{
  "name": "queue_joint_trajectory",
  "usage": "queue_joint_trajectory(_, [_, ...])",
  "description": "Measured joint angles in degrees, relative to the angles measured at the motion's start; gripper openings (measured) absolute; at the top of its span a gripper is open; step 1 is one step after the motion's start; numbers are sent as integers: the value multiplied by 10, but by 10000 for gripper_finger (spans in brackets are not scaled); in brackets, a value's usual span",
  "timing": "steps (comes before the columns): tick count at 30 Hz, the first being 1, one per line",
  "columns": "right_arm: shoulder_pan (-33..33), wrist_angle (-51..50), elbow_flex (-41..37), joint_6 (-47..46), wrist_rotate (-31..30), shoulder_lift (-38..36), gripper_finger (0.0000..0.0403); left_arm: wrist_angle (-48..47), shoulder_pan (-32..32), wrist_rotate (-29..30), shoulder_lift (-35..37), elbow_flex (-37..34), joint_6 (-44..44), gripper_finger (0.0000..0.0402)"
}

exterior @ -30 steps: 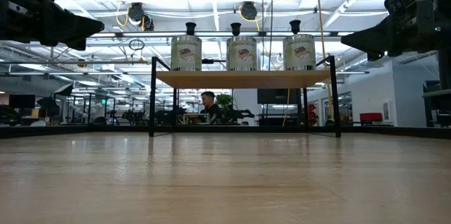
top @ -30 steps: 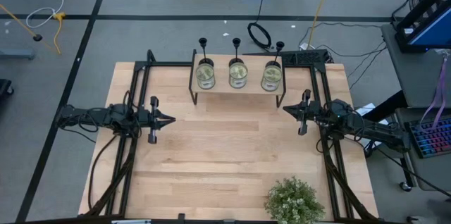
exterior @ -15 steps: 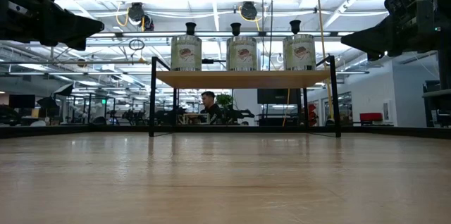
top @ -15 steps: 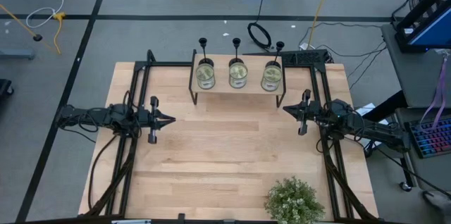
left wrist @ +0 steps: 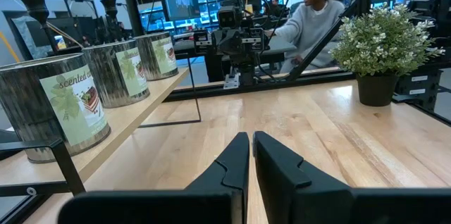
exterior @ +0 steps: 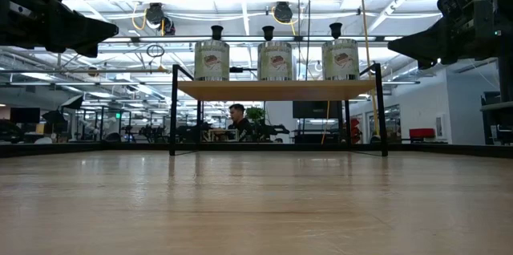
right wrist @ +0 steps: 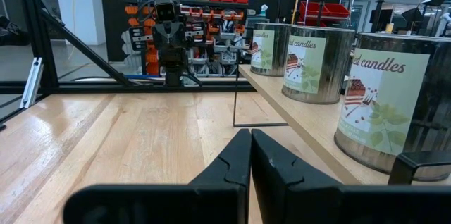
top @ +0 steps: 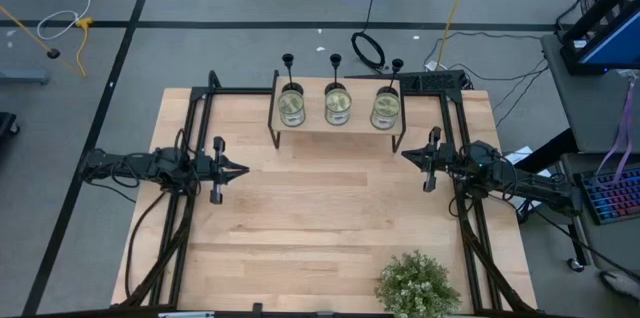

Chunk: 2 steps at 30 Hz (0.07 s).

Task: Pick & Place candle stick holders
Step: Return to Home Position

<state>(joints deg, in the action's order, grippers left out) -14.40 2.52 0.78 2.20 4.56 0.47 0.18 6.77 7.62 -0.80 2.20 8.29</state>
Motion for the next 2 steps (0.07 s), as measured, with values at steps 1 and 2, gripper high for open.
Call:
queue_joint_trajectory(1, [0, 0, 0, 0, 0, 0, 4, 0, 0, 0, 0, 0, 0, 31])
queue_joint_trajectory(2, [0, 0, 0, 0, 0, 0, 4, 0, 0, 0, 0, 0, 0, 31])
